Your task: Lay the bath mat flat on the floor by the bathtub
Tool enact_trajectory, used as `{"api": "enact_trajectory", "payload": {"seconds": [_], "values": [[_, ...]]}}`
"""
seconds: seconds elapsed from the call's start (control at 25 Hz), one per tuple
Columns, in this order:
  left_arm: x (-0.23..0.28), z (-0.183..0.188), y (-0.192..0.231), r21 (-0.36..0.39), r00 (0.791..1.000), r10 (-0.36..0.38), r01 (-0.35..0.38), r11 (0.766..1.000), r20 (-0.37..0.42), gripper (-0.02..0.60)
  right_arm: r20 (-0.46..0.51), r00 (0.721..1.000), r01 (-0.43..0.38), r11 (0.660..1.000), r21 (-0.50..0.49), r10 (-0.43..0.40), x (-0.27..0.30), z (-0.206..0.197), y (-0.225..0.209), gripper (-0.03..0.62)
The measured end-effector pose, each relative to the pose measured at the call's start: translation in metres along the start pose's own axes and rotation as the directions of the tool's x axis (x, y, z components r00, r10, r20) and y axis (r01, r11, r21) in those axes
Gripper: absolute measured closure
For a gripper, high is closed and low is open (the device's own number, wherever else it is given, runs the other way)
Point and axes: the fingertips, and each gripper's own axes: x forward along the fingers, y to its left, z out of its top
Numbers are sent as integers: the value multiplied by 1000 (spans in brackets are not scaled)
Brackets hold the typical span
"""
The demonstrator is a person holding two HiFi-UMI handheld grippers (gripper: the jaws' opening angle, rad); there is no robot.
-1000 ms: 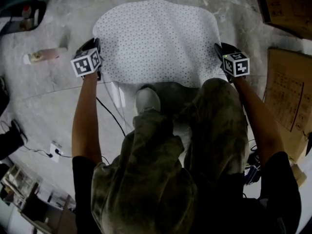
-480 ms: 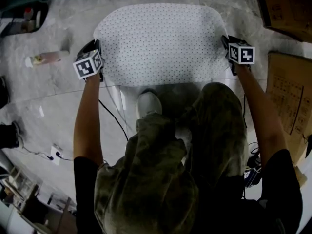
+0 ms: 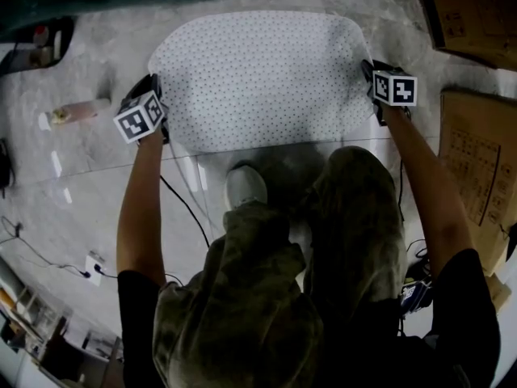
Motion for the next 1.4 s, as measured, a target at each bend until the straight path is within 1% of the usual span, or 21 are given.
{"api": "enact_trajectory", "payload": {"seconds": [0.12, 0.24, 0.36, 0.44, 0.56, 0.72, 0.92, 1.0, 1.08, 1.16, 1.2, 1.28, 1.36, 1.4], "values": [[2, 4, 1, -3, 1000, 11, -11, 1000, -3, 522, -2, 1000, 13, 999, -36, -13, 2, 12, -1, 543], [2, -1, 4, -17, 999, 24, -24, 1000, -31, 522, -23, 999, 23, 999, -31, -24, 5, 11, -2, 543], [-1, -7, 5, -27, 999, 29, -30, 999, -40, 522, -40, 999, 29, 998, -49, -31, 9, 9, -5, 534], [-2, -6, 5, -20, 999, 27, -28, 999, -37, 518, -54, 998, 32, 998, -55, -35, 13, 5, -6, 531], [-1, -4, 5, -13, 999, 25, -26, 1000, -35, 509, -66, 997, 47, 998, -37, -49, 15, 0, -6, 539], [0, -4, 8, -16, 999, 25, -26, 1000, -37, 508, -86, 994, 60, 997, -47, -64, 13, -4, -3, 540], [5, -1, 7, 6, 999, 24, -24, 1000, -35, 506, -95, 993, 62, 996, -62, -68, 10, -7, -4, 540], [6, -3, 8, 12, 999, 24, -24, 1000, -38, 504, -85, 993, 73, 994, -83, -80, 10, -7, -5, 519], [5, -5, 14, -1, 999, 39, -39, 999, -33, 484, -76, 994, 78, 993, -87, -84, 9, -9, -6, 489], [1, -6, 22, -29, 998, 65, -65, 997, -11, 482, -51, 996, 66, 996, -58, -69, 6, -9, -8, 450], [-2, -6, 24, -43, 998, 68, -68, 997, 1, 482, -19, 998, 55, 998, -35, -55, 3, -6, -11, 437], [-9, -9, 24, -56, 999, 50, -50, 997, 11, 482, 75, 996, 38, 999, 33, -40, -9, 1, -20, 397], [-15, -16, 20, -45, 1000, 28, -28, 999, 5, 482, 137, 989, 32, 992, 121, -48, -20, 0, -34, 396], [-18, -18, 18, -34, 1000, 20, -20, 999, 0, 482, 139, 989, 36, 987, 158, -59, -22, -6, -41, 396]]}}
